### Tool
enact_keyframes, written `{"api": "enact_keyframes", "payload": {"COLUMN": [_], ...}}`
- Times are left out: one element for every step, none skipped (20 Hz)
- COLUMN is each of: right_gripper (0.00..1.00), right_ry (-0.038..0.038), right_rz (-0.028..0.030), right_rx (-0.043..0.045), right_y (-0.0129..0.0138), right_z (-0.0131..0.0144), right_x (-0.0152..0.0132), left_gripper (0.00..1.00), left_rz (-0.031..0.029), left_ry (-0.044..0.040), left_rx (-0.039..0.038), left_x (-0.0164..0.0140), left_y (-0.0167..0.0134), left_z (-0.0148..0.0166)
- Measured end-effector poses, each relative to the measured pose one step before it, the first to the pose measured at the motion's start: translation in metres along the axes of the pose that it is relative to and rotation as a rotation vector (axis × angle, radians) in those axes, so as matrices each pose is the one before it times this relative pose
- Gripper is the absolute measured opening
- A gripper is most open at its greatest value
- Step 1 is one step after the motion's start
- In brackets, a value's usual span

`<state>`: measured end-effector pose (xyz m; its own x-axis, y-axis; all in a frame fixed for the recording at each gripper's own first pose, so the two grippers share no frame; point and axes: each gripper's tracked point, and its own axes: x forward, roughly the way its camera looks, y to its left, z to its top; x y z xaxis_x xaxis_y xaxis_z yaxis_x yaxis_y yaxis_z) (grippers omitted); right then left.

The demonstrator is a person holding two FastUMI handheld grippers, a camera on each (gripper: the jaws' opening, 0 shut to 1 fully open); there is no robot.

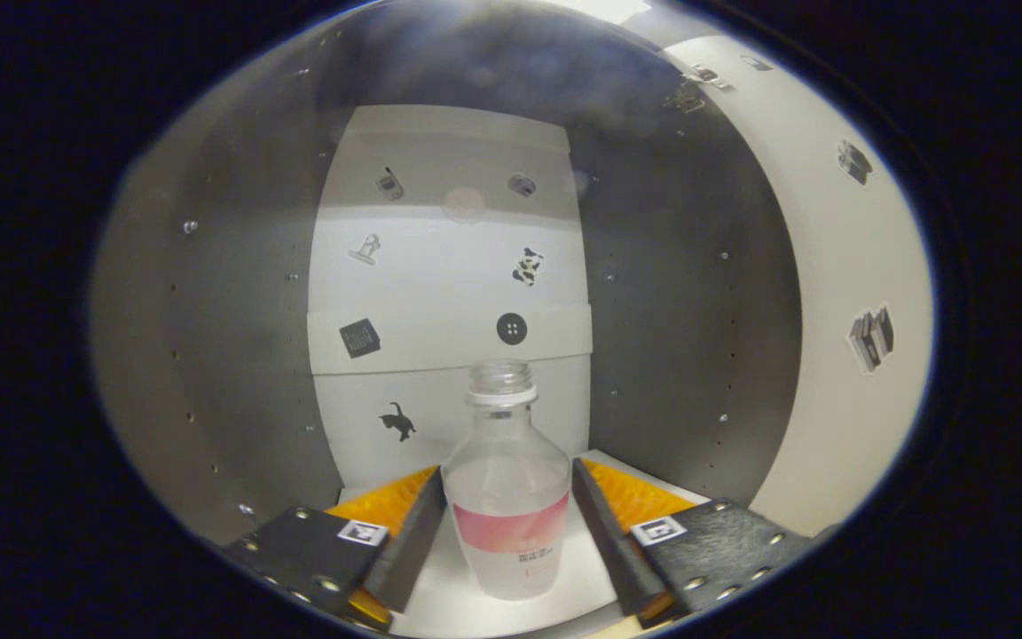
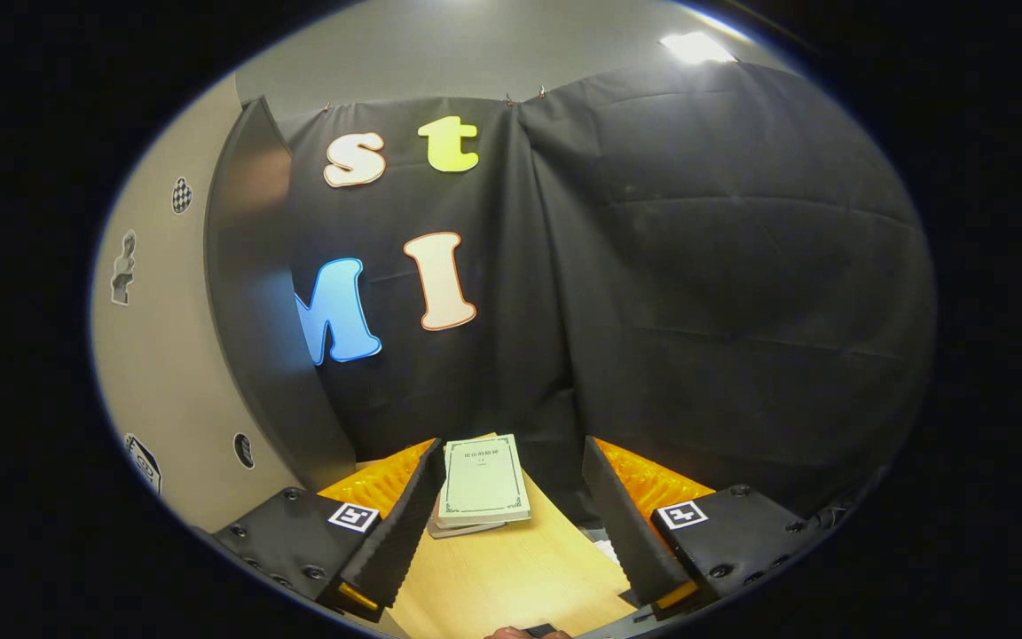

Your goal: Open the cabinet door with the right hand, grasp the bottle in the cabinet with the left hand and place it on the coaster, then close the cabinet door with the right hand.

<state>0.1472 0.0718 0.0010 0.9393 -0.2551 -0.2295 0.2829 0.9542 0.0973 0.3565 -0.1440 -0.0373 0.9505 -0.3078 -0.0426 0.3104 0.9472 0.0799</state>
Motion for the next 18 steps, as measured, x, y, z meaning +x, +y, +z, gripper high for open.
{"api": "enact_keyframes", "payload": {"right_gripper": [0.92, 0.98, 0.98, 0.98, 0.92, 0.92, 0.98, 0.98, 0.98, 0.98, 0.98, 0.98, 0.98, 0.98, 0.98, 0.98, 0.98, 0.98], "right_ry": [0.00237, 0.00036, 0.00067, -0.00002, -0.00164, -0.00342, -0.00290, -0.00257, -0.00130, 0.00019, -0.00015, 0.00003, -0.00075, -0.00038, -0.00068, -0.00015, 0.00003, -0.00063], "right_rz": [0.00012, -0.00111, 0.00052, 0.00289, 0.00275, 0.00125, 0.00079, -0.00028, -0.00110, 0.00067, 0.00146, 0.00219, 0.00293, 0.00352, 0.00384, 0.00416, 0.00381, 0.00253], "right_rx": [-0.00001, 0.00029, 0.00286, 0.00474, 0.00565, 0.00474, 0.00259, -0.00090, -0.00309, -0.00232, -0.00062, 0.00160, 0.00125, 0.00040, -0.00077, -0.00143, -0.00219, -0.00155], "right_y": [-0.00011, -0.00027, 0.00025, 0.00108, 0.00137, 0.00019, 0.00074, -0.00002, -0.00090, -0.00026, 0.00015, 0.00056, 0.00136, 0.00086, 0.00089, 0.00106, 0.00080, 0.00082], "right_z": [-0.00117, -0.00013, -0.00002, 0.00044, 0.00021, 0.00044, 0.00077, 0.00069, 0.00006, -0.00008, 0.00019, 0.00013, 0.00003, 0.00015, -0.00029, -0.00004, 0.00027, 0.00014], "right_x": [-0.00013, -0.00033, 0.00065, 0.00016, 0.00080, -0.00012, 0.00107, 0.00016, 0.00043, -0.00025, -0.00047, 0.00003, 0.00010, -0.00060, -0.00013, -0.00065, -0.00001, -0.00057], "left_gripper": [0.72, 0.72, 0.72, 0.72, 0.71, 0.71, 0.71, 0.69, 0.69, 0.69, 0.69, 0.69, 0.69, 0.69, 0.69, 0.69, 0.69, 0.68], "left_rz": [-0.01129, -0.00042, 0.01248, 0.00832, 0.00419, -0.00012, 0.00489, -0.00040, 0.00153, 0.00149, -0.00430, -0.00029, -0.00209, -0.00242, -0.00519, -0.00565, -0.00746, -0.00813], "left_ry": [0.00458, 0.00019, -0.00172, -0.00296, -0.00947, -0.00006, -0.00456, -0.00347, -0.00388, -0.00631, -0.00629, -0.01065, -0.00768, -0.01062, -0.01106, -0.01018, -0.00988, -0.00727], "left_rx": [0.00374, 0.01106, 0.01118, 0.01277, 0.00668, 0.00062, -0.00477, -0.00618, -0.00370, -0.00221, -0.00166, -0.00172, -0.00108, -0.00207, -0.00362, -0.00239, -0.00265, -0.00150], "left_x": [0.00009, 0.00012, -0.00003, -0.00126, -0.00075, -0.00085, -0.00278, -0.00029, -0.00237, -0.00281, -0.00364, -0.00484, -0.00556, -0.00718, -0.00653, -0.00779, -0.00768, -0.00850], "left_y": [-0.00147, 0.00056, 0.00188, 0.00067, -0.00019, -0.00008, 0.00136, 0.00066, 0.00077, 0.00236, -0.00037, 0.00105, 0.00024, -0.00020, -0.00030, -0.00089, -0.00062, -0.00082], "left_z": [-0.00127, -0.00027, 0.00129, -0.00089, 0.00160, -0.00074, 0.00051, 0.00086, 0.00162, 0.00207, 0.00349, 0.00441, 0.00489, 0.00517, 0.00560, 0.00569, 0.00546, 0.00514]}}
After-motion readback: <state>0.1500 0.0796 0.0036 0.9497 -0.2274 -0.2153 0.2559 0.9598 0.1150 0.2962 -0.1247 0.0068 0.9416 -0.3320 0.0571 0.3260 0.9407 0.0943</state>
